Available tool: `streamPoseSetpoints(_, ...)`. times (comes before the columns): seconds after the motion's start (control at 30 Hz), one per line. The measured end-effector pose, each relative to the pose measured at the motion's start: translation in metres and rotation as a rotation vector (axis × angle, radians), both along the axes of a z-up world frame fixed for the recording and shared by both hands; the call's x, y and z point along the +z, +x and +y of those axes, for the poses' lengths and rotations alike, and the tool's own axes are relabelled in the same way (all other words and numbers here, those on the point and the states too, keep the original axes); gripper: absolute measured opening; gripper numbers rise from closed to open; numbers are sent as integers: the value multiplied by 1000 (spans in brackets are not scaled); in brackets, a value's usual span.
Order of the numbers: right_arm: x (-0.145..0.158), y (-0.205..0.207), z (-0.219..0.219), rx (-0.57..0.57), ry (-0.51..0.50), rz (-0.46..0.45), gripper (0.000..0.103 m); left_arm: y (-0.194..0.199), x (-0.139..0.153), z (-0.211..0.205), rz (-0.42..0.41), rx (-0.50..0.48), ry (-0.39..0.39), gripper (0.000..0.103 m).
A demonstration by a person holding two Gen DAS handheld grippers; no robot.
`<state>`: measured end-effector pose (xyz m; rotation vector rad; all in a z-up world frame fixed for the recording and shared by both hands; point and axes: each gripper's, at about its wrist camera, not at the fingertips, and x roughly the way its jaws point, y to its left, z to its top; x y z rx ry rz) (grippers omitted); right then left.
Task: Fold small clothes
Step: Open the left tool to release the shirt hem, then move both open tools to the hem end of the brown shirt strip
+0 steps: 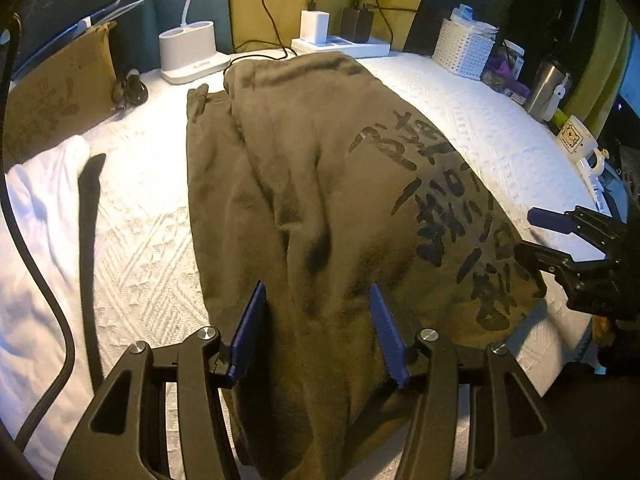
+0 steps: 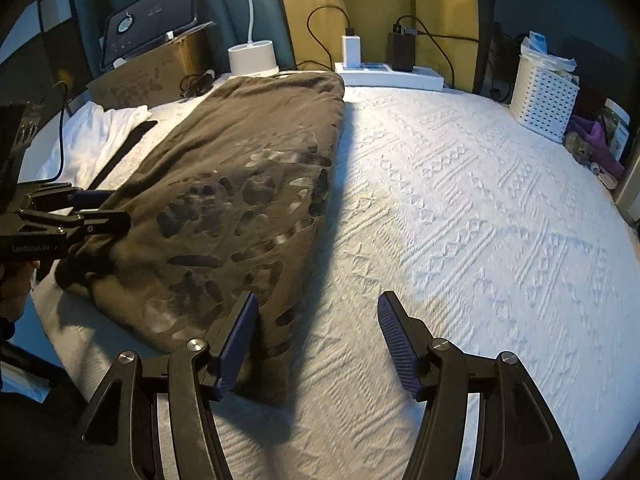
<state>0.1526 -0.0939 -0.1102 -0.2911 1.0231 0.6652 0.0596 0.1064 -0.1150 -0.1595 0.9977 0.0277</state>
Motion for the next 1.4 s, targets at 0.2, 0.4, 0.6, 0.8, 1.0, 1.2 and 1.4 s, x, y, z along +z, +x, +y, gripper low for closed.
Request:
streamPoseSetpoints(0.2,-2,16,7,12,-2,7,64,4,9,7,-12,-6,1,54)
streamPoseSetpoints(0.4,4,37,16,15,1,0,64,20,19,27,-58,26,-12,54)
streamPoseSetpoints(0.6,7,57,25,20,-1,-3,64,42,22,41,-77,43,-24,54)
streamPoseSetpoints(0.8,2,76,37,25,-12,5,64,68,21,54,-99,49,-32,54)
streamPoseSetpoints(1.0,-1,107,48,21,-21,-28,64,100,14,69,-105,72,-16,54)
streamPoseSetpoints(1.2,-1,154,66,0,28,-35,64,125,9,90,-116,112,-33,55)
streamPoseSetpoints(1.4,-9,190,93,25,82,-21,57,147,1,108,-99,128,-52,60)
